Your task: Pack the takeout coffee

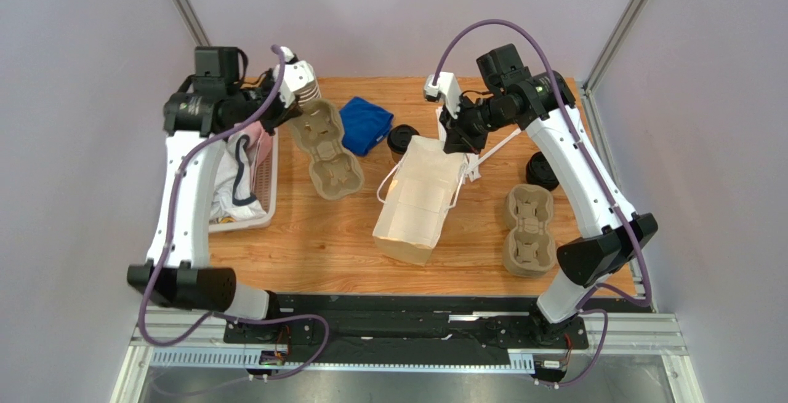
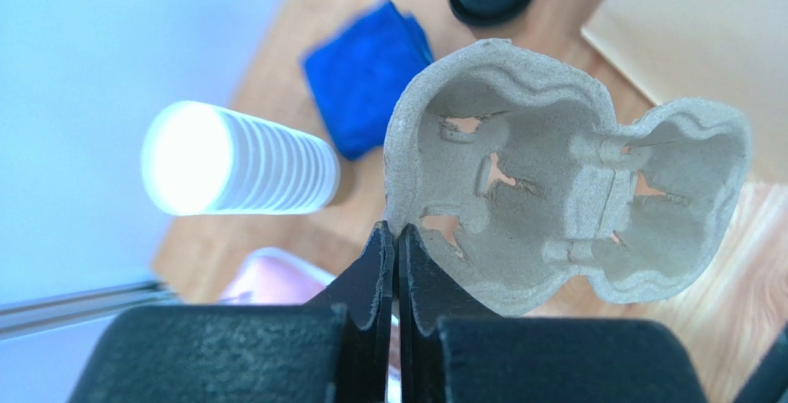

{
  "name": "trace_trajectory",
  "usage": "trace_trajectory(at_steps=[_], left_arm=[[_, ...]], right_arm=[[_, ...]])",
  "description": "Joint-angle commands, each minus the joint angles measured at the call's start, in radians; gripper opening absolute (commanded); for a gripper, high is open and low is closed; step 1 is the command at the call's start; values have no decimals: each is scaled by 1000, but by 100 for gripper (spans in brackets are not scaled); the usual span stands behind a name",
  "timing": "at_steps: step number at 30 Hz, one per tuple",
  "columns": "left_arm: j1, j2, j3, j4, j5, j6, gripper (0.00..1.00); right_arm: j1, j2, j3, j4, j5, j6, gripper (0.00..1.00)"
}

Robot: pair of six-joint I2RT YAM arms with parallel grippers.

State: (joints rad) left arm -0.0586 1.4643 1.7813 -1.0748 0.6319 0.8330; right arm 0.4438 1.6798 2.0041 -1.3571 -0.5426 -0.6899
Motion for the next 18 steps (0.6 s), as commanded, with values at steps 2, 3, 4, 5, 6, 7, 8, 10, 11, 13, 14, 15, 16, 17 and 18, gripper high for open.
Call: trace_trajectory(at_steps=[2,3,4,5,6,7,8,10,11,13,14,15,16,17,18], left_arm=[[-1,-206,119,22,25,-113,0],[-1,-222,139,36,31,-127,0],[-6,-248,162,44,37,-158,0],[-10,-258,211,52,38,-172,0],[-15,-265,236,70,40,-189,0],[-23,-275,284,76,40,-207,0],[-29,-277,311,79,41,-210,0],[-66,-263,401,82,34,-228,0],[-85,-254,432,82,17,-235,0],[-162,-222,511,78,-3,-238,0],[-199,-213,530,75,-52,-224,0],[-275,-203,541,67,-78,-210,0],[-318,-190,547,64,-105,-193,0],[-366,-182,543,58,-186,-143,0],[-467,-176,537,56,-233,-115,0]], right_arm=[[6,-78,-13,-294,-53,-16,0],[6,-81,-13,-295,-51,-11,0],[4,-81,-14,-293,-48,-10,0],[6,-81,-15,-293,-43,-8,0],[6,-80,-15,-292,-40,0,0],[6,-77,-13,-289,-37,4,0],[6,-75,-10,-289,-34,9,0],[9,-65,1,-284,-33,32,0],[10,-58,7,-283,-25,42,0],[15,-37,27,-281,-14,73,0],[16,-31,33,-280,-8,81,0],[18,-26,39,-281,-7,92,0],[18,-23,45,-281,-7,101,0],[18,-25,47,-278,-5,105,0],[22,-26,47,-272,-2,110,0]])
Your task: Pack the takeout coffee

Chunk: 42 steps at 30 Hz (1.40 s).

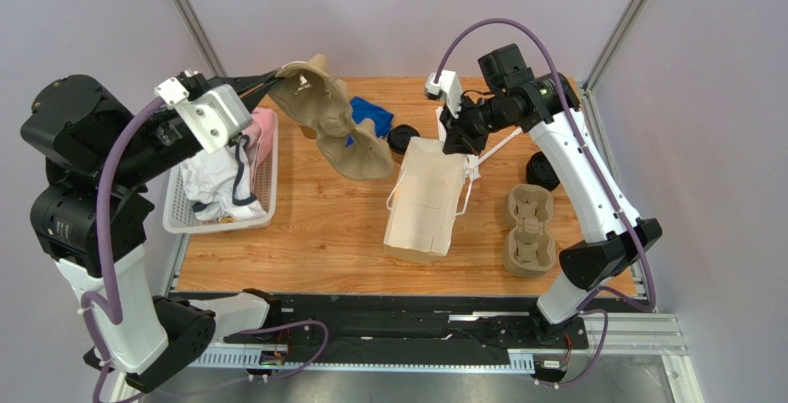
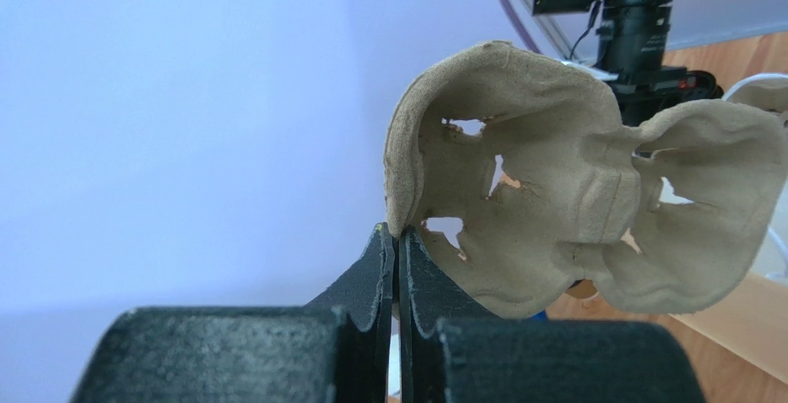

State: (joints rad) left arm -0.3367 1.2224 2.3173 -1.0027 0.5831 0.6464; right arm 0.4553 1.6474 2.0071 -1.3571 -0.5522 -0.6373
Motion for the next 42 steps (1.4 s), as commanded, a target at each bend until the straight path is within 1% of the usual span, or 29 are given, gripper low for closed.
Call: trace_trajectory(at_steps=[1,2,3,6,10,14,18,20,25,28,31,34,35,37,38,42], left_arm=[[-237,80,-1,-16,-227,93,0],[-281,89,2,-14,-302,116,0],[-361,113,10,-14,-337,140,0],[-458,150,47,-10,-410,176,0],[-527,167,60,32,-466,214,0],[-611,189,65,35,-523,257,0],[-648,198,22,44,-560,269,0],[-659,204,30,58,-575,275,0],[-685,236,105,78,-582,291,0],[-723,246,102,84,-631,318,0],[-729,241,73,95,-644,306,0],[-729,213,-21,119,-666,309,0],[-728,186,-88,134,-677,312,0],[-729,154,-165,183,-704,334,0],[-729,122,-235,199,-710,340,0],[-729,95,-308,204,-721,312,0]], right_arm=[[13,5,44,-269,12,67,0],[19,3,42,-263,23,70,0],[22,2,44,-261,29,73,0],[29,-1,41,-258,43,82,0],[37,-3,35,-254,55,88,0],[48,6,50,-244,64,106,0],[54,14,67,-240,86,117,0],[60,14,64,-234,101,122,0],[68,15,55,-224,129,130,0],[72,19,55,-223,133,131,0],[75,20,51,-223,130,131,0],[75,14,45,-223,118,128,0],[75,9,42,-223,115,126,0],[75,2,36,-223,101,117,0],[75,-3,33,-223,98,114,0],[83,5,42,-229,97,110,0]])
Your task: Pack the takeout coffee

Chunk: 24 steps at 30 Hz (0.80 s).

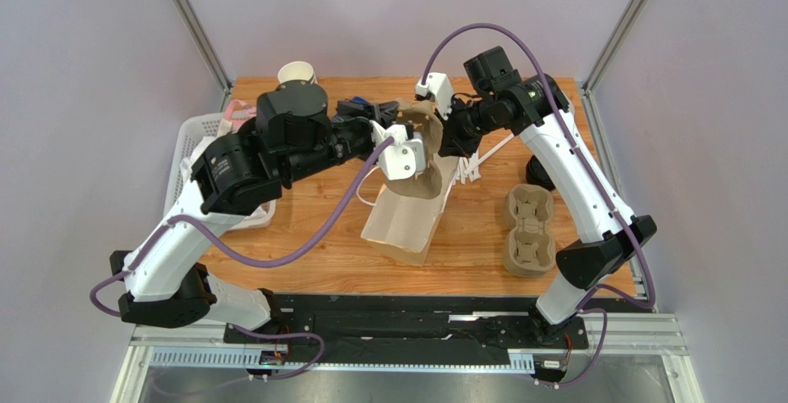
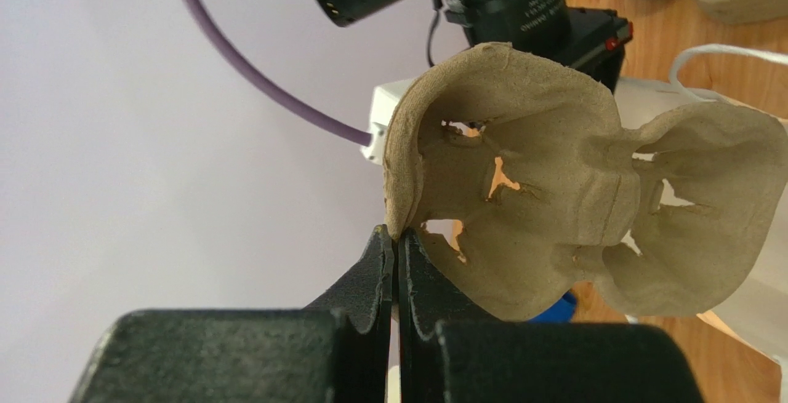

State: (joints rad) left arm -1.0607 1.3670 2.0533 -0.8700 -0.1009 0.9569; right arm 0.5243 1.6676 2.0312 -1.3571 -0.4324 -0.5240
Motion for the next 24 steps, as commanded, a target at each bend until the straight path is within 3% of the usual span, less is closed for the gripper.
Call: trace_trajectory(at_steps=[1,6,13,24], left_arm=[[-5,-52,-54,71,-34,-7,0],[-8,-77,-104,55,49,-52,0],[-28,-78,-165,25,53,-44,0],[-70,-196,-442,55,24,-43,0]], right_arm=[[22,-16,24,-229,-23,-5,0],[39,-8,38,-234,-17,-7,0],[72,-6,37,-240,-11,-14,0],[91,-19,81,-261,-43,-30,0]])
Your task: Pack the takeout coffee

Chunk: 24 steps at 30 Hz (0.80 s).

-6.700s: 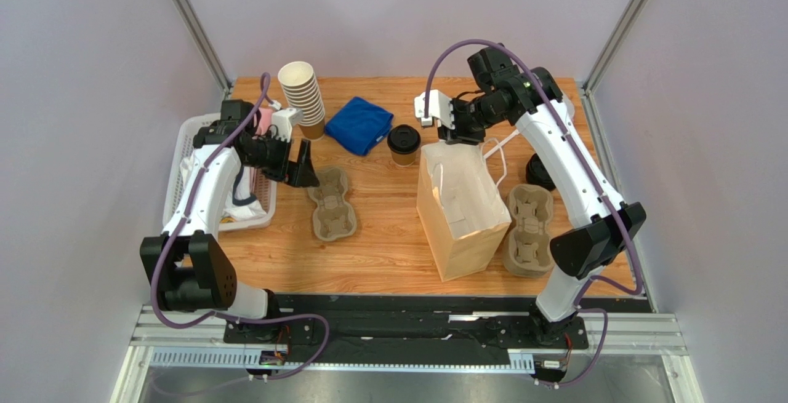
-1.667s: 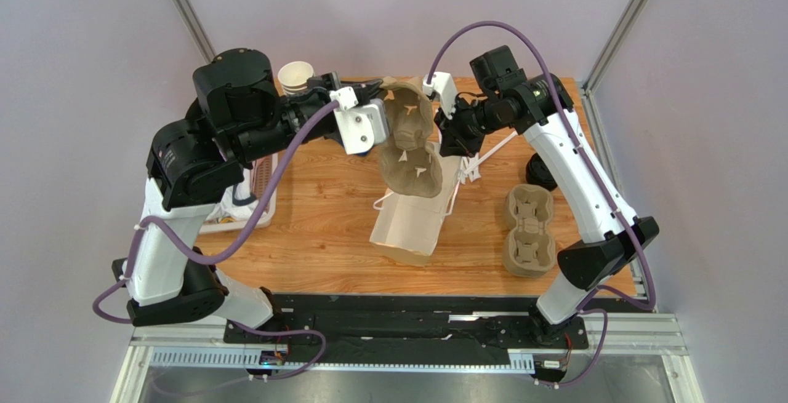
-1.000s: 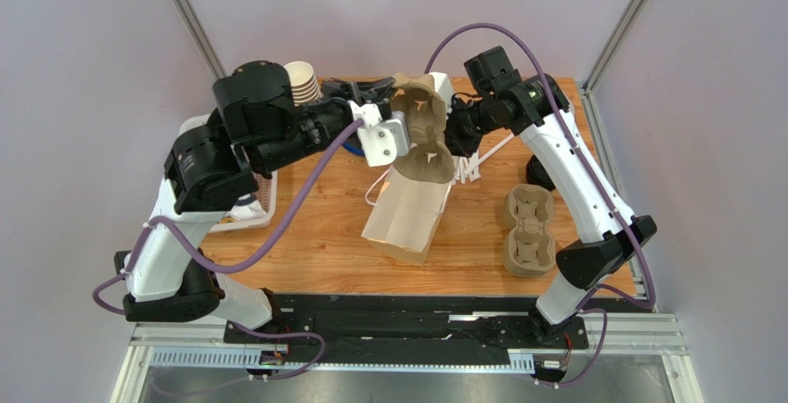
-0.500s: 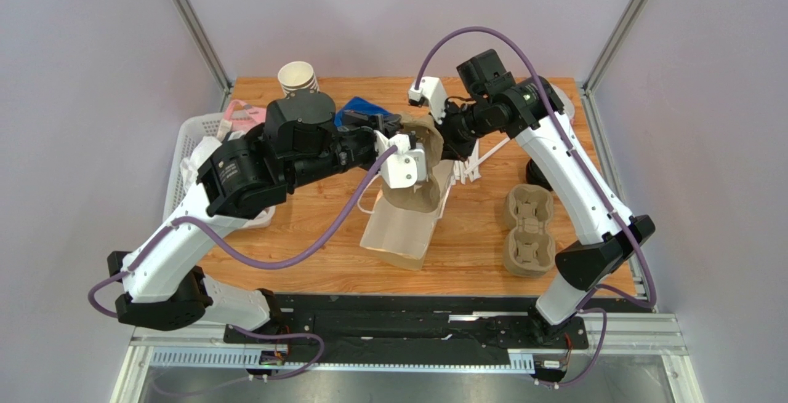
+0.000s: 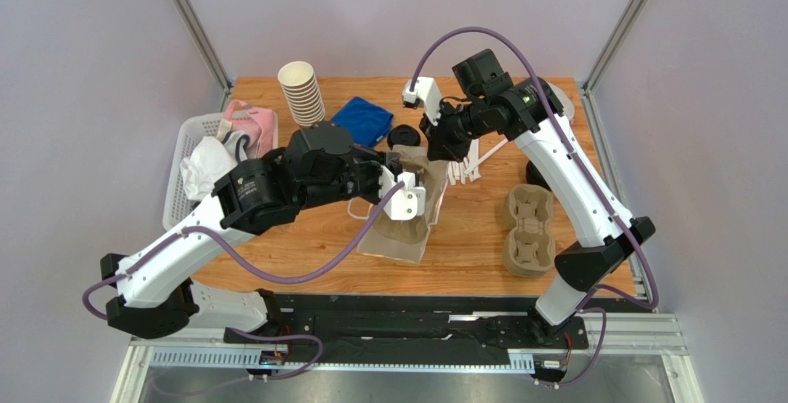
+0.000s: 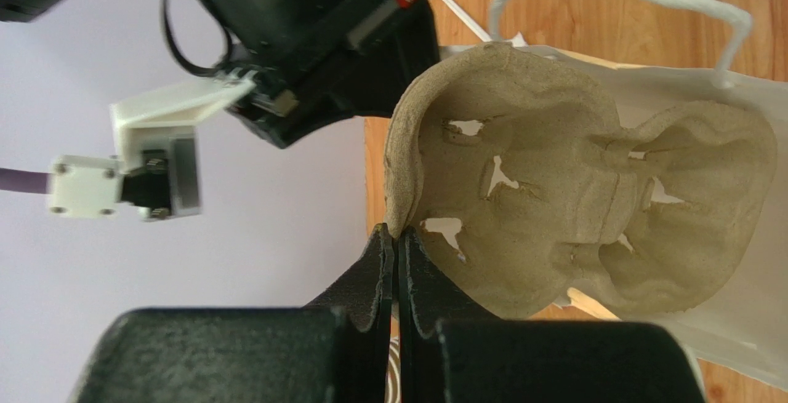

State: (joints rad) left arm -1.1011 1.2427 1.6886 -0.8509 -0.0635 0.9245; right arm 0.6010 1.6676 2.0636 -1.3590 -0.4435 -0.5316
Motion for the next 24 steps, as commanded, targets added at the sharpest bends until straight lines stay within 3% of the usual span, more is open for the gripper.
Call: trace_trajectory(at_steps=[1,12,19,24], left_arm=[[-37,-83,-101,50,-16,-12,0],[-78,-88,-270,145,-93,-64,0],[-94,-117,-388,269,-216,-72,0],[-105,-155,-478,315,-229,-84,0]], right_arm=[[16,-23,47,-259,-34,-25,0],[111,-61,1,-265,-8,-47,0],[117,-74,-20,-264,-14,-27,0],[117,-69,-23,-262,-27,-21,0]])
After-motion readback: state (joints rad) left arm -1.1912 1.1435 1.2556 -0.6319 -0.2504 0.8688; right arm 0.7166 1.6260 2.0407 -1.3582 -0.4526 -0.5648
